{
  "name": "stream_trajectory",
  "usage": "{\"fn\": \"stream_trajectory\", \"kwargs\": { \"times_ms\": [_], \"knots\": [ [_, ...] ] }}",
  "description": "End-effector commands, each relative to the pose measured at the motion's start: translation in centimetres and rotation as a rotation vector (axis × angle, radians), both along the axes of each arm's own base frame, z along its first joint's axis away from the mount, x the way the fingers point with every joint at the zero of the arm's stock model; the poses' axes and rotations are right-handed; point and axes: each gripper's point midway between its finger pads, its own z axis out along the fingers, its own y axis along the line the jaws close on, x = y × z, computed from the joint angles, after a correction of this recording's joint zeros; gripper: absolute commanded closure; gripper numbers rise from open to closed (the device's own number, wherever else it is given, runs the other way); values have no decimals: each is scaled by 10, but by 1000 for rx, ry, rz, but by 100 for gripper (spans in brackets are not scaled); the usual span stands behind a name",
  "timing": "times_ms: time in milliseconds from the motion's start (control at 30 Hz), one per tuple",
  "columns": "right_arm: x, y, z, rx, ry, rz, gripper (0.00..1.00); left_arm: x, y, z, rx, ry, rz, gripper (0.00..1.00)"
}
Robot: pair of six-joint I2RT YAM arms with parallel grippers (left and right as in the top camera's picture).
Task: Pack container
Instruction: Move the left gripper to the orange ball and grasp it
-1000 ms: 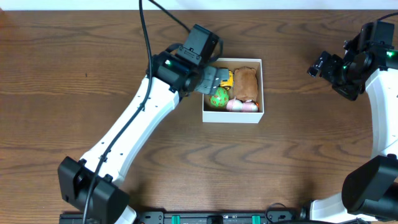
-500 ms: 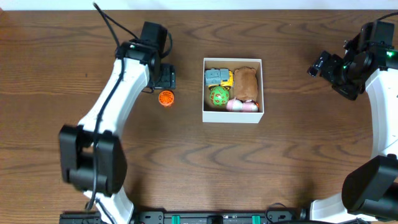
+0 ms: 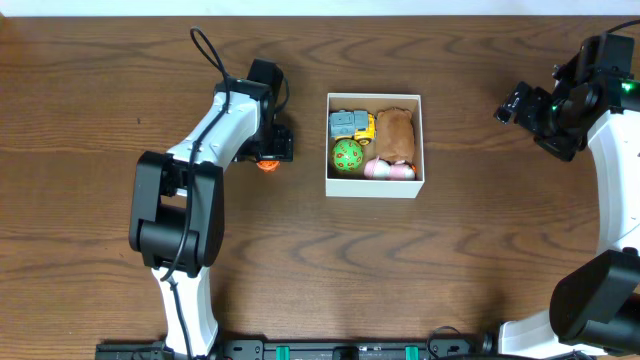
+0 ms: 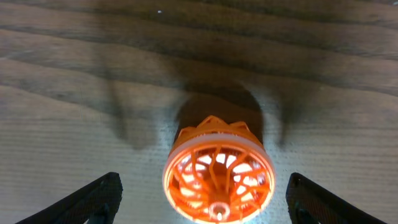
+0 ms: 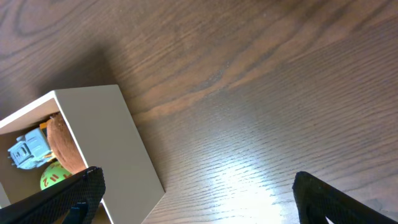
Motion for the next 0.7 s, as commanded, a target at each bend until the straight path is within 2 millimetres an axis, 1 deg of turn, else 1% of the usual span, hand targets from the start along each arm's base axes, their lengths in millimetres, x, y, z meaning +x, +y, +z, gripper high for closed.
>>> {"fn": "stream_trajectory", "kwargs": {
  "times_ms": [0, 267, 333, 367, 400, 433, 500, 667],
  "knots": [
    [-1, 3, -2, 0, 8, 5, 1, -2, 1, -13, 3, 28, 17, 15],
    [-1, 3, -3, 0, 9, 5, 1, 1, 0, -23, 3, 26, 17, 16],
    [-1, 3, -2, 0, 8, 5, 1, 3, -1, -23, 1, 19, 17, 23],
    [-1, 3, -2, 0, 8, 5, 1, 4, -1, -23, 0, 17, 17, 30],
    [-1, 3, -2, 0, 8, 5, 1, 4, -1, -23, 0, 17, 17, 35],
    [-1, 3, -3, 0, 9, 5, 1, 4, -1, -23, 0, 17, 17, 43],
    [-1, 3, -3, 0, 9, 5, 1, 4, -1, -23, 0, 17, 17, 53],
    [-1, 3, -3, 0, 9, 5, 1, 2, 0, -20, 1, 19, 16, 55]
  ]
}}
